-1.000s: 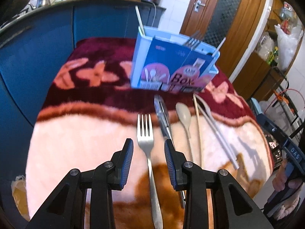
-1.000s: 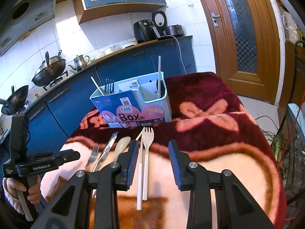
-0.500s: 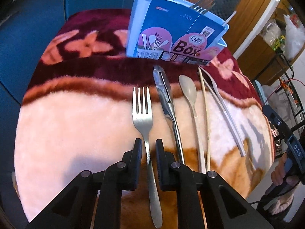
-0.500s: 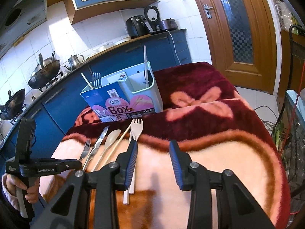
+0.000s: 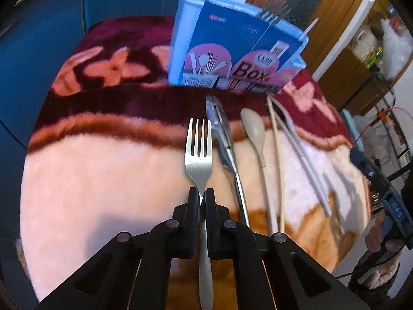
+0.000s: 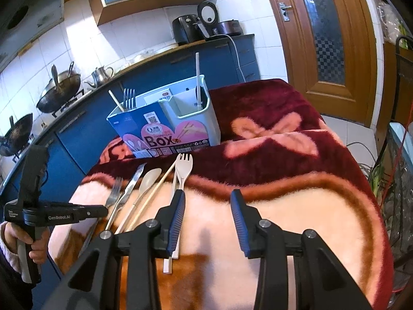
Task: Organize utensils
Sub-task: 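Lift the metal fork with the left tool while the right tool grasps the beige plastic fork, then lower the metal fork into the blue holder with the left tool while the right tool inserts the beige fork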
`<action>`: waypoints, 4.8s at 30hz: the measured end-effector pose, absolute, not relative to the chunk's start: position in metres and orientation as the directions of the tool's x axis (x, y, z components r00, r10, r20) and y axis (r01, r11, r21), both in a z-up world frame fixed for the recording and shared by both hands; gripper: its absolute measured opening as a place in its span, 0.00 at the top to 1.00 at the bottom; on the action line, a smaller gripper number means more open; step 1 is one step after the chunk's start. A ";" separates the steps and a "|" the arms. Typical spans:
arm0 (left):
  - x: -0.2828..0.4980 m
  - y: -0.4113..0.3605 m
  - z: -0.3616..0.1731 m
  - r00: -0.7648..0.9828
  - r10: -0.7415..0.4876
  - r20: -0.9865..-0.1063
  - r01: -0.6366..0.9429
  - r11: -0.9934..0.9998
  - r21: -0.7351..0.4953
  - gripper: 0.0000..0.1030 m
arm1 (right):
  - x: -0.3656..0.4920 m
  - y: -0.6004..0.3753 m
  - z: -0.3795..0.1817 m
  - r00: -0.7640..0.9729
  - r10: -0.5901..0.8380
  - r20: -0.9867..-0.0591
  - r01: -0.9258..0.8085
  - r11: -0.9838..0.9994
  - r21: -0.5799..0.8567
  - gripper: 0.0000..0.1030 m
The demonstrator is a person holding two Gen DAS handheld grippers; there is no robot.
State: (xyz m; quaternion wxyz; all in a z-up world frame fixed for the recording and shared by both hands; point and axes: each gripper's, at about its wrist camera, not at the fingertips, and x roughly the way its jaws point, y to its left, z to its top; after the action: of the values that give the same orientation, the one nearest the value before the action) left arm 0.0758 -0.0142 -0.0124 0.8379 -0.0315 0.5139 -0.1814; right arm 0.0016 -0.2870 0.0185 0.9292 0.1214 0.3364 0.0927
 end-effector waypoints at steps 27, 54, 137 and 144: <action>0.049 0.019 0.035 0.724 -0.412 -0.553 0.301 0.910 -0.284 0.95 | 0.110 -0.226 -0.001 0.559 0.246 -0.792 -0.171 0.969 0.180 0.60; 0.053 0.008 0.091 0.822 -0.420 -0.386 0.335 0.903 -0.269 0.95 | 0.059 -0.254 0.042 0.722 0.393 -0.569 -0.230 0.913 0.338 0.75; 0.185 -0.025 0.050 0.873 -0.349 -0.341 0.279 0.930 -0.239 0.91 | 0.163 -0.249 0.089 0.951 0.226 -0.211 -0.208 0.973 0.102 0.92; 0.172 -0.021 0.057 0.872 -0.351 -0.342 0.274 0.928 -0.254 0.83 | 0.157 -0.251 0.091 0.940 0.262 -0.216 -0.237 0.962 0.138 0.72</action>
State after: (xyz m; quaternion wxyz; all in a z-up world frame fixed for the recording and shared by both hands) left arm 0.1719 -0.0215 0.0569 0.9623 -0.0990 0.1944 -0.1625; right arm 0.1572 -0.2508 0.0912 0.9834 0.0551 0.1171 0.1269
